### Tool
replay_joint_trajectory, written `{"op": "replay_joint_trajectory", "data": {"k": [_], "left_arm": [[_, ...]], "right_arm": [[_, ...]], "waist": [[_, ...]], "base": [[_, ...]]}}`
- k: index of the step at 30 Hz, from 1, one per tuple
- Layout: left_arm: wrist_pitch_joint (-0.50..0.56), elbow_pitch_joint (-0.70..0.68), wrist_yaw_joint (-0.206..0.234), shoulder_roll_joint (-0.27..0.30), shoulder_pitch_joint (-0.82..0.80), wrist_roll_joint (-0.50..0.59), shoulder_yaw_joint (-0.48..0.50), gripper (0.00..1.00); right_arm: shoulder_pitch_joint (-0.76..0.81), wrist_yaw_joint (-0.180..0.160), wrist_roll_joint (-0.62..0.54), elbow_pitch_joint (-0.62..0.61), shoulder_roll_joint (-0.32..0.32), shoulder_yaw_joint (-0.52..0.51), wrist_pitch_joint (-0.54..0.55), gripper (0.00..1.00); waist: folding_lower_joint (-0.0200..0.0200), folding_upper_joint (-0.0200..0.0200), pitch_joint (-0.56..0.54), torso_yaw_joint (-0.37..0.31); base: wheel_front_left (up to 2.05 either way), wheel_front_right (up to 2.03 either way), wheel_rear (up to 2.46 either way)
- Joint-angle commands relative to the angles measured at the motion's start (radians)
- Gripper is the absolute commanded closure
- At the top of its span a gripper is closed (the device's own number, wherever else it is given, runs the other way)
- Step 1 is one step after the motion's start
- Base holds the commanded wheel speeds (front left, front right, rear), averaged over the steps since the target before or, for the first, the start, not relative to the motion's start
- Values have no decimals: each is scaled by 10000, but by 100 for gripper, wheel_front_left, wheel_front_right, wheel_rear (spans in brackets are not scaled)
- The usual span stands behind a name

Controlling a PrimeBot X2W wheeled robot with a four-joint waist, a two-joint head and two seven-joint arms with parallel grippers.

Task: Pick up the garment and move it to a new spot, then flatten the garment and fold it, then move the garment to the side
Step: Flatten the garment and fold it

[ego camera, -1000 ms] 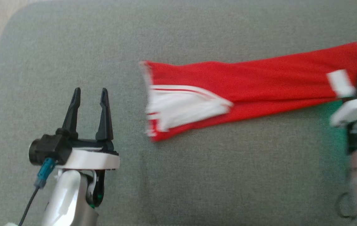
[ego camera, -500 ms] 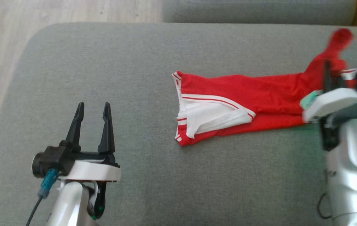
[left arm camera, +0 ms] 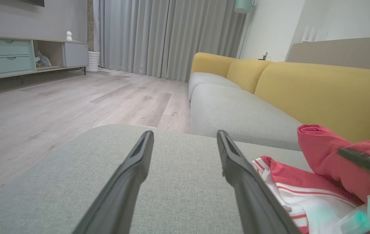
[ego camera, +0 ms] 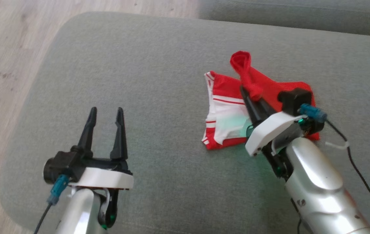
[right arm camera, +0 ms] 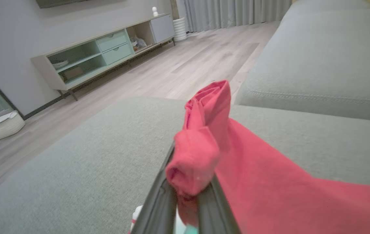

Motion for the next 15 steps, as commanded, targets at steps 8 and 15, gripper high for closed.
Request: {"op": "replay_joint_trajectory", "data": {"k": [8,15], "left_arm": [[-51,-170,113,48,-446,-183,53,0],[-51,-53,140,47,-456,-172,66,0]], "right_arm": [[-556,-7,296,919,119,1001,-565,100],[-795,-7,489,1466,119,1686,-682,0]], "waist": [[0,0,418,595],[0,0,359,528]], "base": [[0,0,0],[0,0,0]]}}
